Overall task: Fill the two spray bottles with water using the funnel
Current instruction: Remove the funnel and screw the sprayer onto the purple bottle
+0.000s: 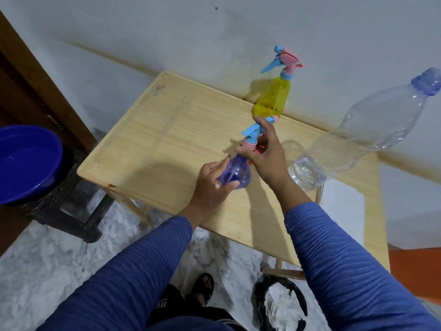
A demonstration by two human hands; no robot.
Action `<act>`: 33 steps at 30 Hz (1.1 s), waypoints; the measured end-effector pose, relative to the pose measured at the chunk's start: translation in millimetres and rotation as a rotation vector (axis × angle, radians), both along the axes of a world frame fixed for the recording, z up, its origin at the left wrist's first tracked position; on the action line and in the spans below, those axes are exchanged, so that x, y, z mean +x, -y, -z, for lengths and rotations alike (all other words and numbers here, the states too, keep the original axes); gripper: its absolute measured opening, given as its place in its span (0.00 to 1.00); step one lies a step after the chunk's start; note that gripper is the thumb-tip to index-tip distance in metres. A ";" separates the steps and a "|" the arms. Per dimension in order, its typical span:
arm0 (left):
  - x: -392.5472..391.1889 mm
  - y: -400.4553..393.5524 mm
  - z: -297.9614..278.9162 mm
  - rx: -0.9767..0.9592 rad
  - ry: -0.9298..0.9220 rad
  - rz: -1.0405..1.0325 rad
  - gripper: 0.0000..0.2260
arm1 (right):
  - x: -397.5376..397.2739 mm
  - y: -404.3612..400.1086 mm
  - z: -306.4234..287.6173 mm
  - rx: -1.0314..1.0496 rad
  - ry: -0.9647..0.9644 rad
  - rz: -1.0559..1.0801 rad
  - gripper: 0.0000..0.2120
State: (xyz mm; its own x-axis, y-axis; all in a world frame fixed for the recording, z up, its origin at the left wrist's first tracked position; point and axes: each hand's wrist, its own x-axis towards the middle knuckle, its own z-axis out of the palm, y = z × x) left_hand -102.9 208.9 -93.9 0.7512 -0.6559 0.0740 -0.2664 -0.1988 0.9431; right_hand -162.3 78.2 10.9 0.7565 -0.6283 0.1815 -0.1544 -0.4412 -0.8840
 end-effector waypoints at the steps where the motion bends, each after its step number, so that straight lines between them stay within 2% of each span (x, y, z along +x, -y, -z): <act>1: 0.0 0.3 -0.4 0.000 -0.005 0.000 0.36 | -1.2 1.3 0.3 0.014 -0.003 -0.023 0.31; 4: -0.6 0.1 -1.2 -0.008 -0.015 -0.007 0.35 | -4.2 5.5 1.2 0.050 -0.016 -0.066 0.27; 8: -1.0 -0.1 0.6 0.000 0.008 0.001 0.35 | -0.7 0.9 1.0 0.029 0.028 -0.002 0.24; 11: -0.3 -0.3 0.5 0.000 -0.014 -0.004 0.36 | 2.0 1.3 1.6 0.029 0.013 0.007 0.26; 15: -1.7 1.5 -4.8 -0.011 0.003 -0.031 0.36 | -3.9 6.0 -0.2 0.061 0.005 -0.085 0.27; 23: -0.6 0.6 -3.9 0.028 0.049 -0.027 0.37 | 3.3 -8.4 5.8 0.049 0.044 0.061 0.22; 26: -2.1 1.4 -3.6 0.006 0.015 -0.038 0.36 | -0.7 -7.0 6.4 0.046 0.046 0.044 0.28; 30: -7.8 3.3 -2.0 -0.041 -0.040 -0.080 0.34 | -8.3 -12.5 4.7 0.016 0.083 0.053 0.44; 33: -9.9 4.6 -0.8 -0.026 0.006 -0.080 0.38 | -9.6 -25.1 9.8 0.031 0.116 0.141 0.47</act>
